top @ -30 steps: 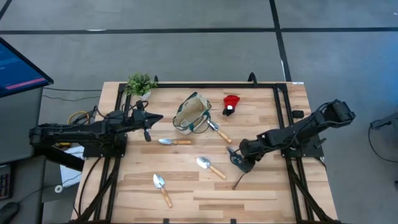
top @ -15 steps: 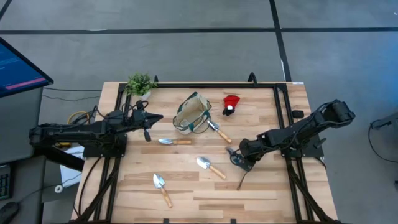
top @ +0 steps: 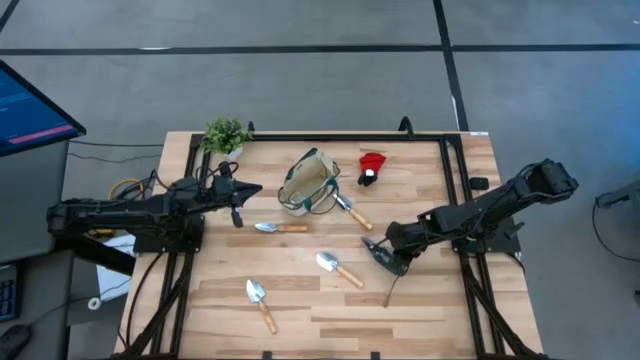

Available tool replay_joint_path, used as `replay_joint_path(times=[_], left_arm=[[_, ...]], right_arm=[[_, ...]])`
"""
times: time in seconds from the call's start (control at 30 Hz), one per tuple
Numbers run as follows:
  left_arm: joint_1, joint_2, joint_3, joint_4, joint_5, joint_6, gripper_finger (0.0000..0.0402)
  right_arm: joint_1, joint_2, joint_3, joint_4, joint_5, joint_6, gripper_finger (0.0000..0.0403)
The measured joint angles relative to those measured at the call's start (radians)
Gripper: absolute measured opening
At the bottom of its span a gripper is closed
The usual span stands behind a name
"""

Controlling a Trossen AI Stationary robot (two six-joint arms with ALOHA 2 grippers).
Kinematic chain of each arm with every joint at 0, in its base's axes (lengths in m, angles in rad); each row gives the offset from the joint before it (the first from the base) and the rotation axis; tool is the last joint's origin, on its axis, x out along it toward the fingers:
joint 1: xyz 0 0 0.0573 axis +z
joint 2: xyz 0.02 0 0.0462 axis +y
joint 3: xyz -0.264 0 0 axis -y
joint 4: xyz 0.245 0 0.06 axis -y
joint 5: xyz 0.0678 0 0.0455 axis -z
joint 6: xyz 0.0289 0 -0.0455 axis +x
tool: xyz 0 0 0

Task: Pick & Place Garden tools in Gardening bag
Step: Put the shear scissor into the gardening bag

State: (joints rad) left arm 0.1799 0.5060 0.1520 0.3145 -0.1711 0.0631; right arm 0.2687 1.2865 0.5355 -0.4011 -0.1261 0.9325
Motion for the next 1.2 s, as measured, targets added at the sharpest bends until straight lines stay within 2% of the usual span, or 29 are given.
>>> replay_joint_path(times=[0.3,0.57,0.87,1.2], left_arm=[[0.0,0.0,0.0,0.0,0.0,0.0,0.0002],[0.0,0.0,0.0,0.0,0.0,0.0,0.0002],[0.0,0.0,0.0,0.0,0.0,0.0,0.0002],[0.0,0.0,0.0,0.002,0.0,0.0,0.0002]], right_arm=[[0.0,-0.077,0.024,-0.025,0.019,-0.016,0.0032],[-0.036,-0.068,0.218,-0.177,0.104,-0.212,0.0032],[-0.17,-0.069,0.375,-0.224,0.159,-0.486,0.0032],[-0.364,-0.058,0.401,-0.101,0.18,-0.715,0.0032]])
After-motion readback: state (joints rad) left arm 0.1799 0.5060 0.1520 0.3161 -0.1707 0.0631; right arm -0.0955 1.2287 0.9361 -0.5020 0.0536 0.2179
